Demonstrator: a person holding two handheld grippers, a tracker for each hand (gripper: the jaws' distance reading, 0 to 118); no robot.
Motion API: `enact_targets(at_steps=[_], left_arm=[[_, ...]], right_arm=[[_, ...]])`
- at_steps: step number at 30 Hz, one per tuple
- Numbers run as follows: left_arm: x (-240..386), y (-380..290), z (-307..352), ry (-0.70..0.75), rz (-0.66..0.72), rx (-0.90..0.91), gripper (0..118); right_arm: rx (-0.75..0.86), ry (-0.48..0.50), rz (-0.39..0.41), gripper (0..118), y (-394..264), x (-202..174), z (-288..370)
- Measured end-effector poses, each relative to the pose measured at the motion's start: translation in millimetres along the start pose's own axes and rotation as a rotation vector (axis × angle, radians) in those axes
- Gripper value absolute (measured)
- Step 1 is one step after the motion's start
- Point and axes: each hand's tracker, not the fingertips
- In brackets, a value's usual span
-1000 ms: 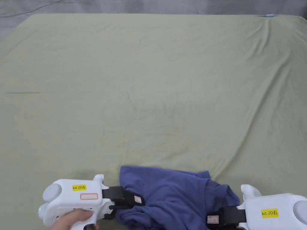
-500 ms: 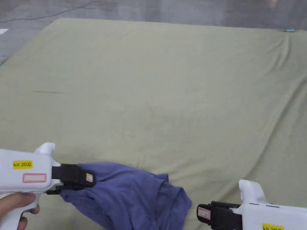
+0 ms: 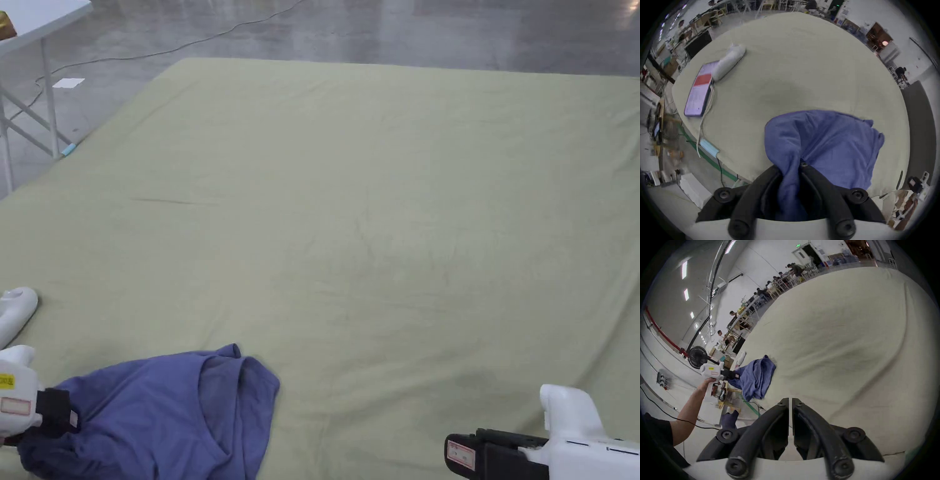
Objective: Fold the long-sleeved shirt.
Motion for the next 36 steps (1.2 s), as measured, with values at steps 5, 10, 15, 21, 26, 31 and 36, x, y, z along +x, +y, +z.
enact_targets(at_steps=[5,10,15,21,26,31,36], left_arm=[[27.1,-3.2,4.3,0.125,-0.089,0.054,24],[47.3,9.3,48.1,0.212,-0.264,0.323,114],[109.8,-24.3,111.0,0.107,-0.277,0.457,113],[181.9,-39.4,142.6,-0.087,-0.290,0.493,0],[283.1,-59.6,167.8,-0.124,-0.450,0.678,0],[372.0,-102.1,215.0,-0.173,-0.558,0.964,0],[410.3,-129.2,260.7,-0.225,-0.483,1.125,0]], right_arm=[[-0.003,-0.001,0.025,2,2.5,-7.9,-1.8],[0.000,0.010,0.033,2,0.4,-11.0,1.0],[0.011,0.024,0.032,2,0.6,-15.7,4.4],[0.066,0.081,0.073,2,6.7,-38.1,19.2],[0.238,-0.043,0.178,2,27.0,-51.3,72.1],[0.580,-0.314,0.274,2,56.8,-65.4,163.5],[0.909,-0.499,0.275,2,65.7,-80.2,246.7]])
